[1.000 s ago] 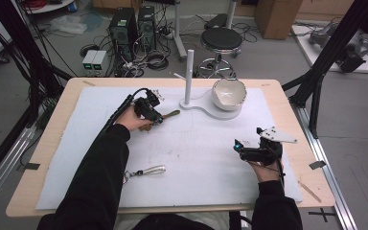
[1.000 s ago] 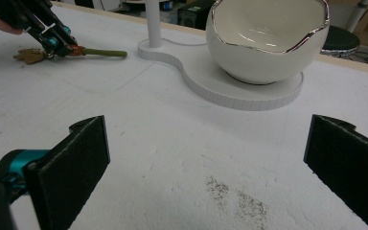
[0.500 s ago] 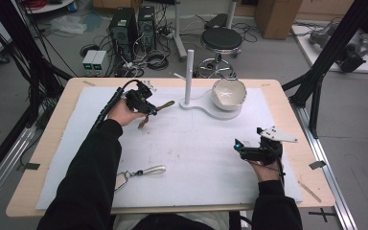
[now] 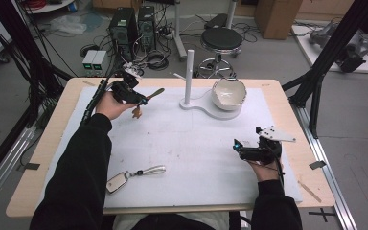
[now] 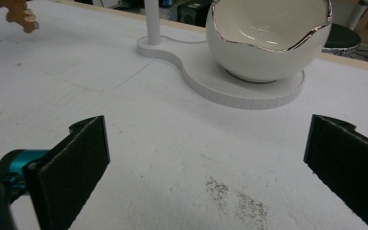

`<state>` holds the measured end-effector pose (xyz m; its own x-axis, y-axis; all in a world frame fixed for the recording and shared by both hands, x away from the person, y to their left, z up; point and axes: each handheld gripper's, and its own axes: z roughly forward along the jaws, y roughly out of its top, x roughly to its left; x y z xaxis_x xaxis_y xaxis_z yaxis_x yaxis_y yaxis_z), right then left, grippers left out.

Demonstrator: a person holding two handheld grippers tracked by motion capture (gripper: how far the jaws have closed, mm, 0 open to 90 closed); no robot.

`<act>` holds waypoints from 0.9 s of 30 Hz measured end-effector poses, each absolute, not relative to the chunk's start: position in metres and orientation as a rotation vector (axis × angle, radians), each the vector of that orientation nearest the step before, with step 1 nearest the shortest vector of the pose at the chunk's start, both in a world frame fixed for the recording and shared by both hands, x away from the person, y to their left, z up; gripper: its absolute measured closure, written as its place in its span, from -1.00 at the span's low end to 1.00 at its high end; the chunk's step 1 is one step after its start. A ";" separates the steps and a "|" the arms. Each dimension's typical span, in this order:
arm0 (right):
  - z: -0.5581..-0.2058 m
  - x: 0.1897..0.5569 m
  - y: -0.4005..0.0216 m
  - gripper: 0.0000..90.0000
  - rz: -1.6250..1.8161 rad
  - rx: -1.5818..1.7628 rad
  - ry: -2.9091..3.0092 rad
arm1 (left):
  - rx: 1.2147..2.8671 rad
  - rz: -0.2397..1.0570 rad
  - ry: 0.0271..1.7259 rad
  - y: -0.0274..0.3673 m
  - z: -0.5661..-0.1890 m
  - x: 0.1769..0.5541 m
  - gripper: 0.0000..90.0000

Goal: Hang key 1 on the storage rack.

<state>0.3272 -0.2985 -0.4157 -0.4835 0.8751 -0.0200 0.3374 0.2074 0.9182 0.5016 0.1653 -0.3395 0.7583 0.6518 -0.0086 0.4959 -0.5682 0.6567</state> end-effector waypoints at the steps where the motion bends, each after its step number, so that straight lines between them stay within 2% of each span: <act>1: -0.416 0.327 -0.298 -0.98 1.256 1.123 1.929 | 2.293 0.315 0.859 0.166 -0.337 0.502 0.66; 7: -0.415 0.327 -0.298 -0.98 1.260 1.127 1.926 | 2.269 0.325 0.833 0.161 -0.320 0.503 0.66; 11: -0.415 0.326 -0.298 -0.98 1.259 1.122 1.929 | 2.282 0.380 0.784 0.150 -0.307 0.500 0.66; 27: -0.415 0.328 -0.296 -0.98 1.244 1.106 1.942 | 2.222 0.440 0.761 0.138 -0.279 0.505 0.67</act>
<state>0.3277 -0.2956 -0.4152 -0.4915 0.8702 -0.0328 0.3343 0.2233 0.9156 0.5045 0.1382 -0.2795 0.7657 0.6384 0.0785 0.3869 -0.5547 0.7366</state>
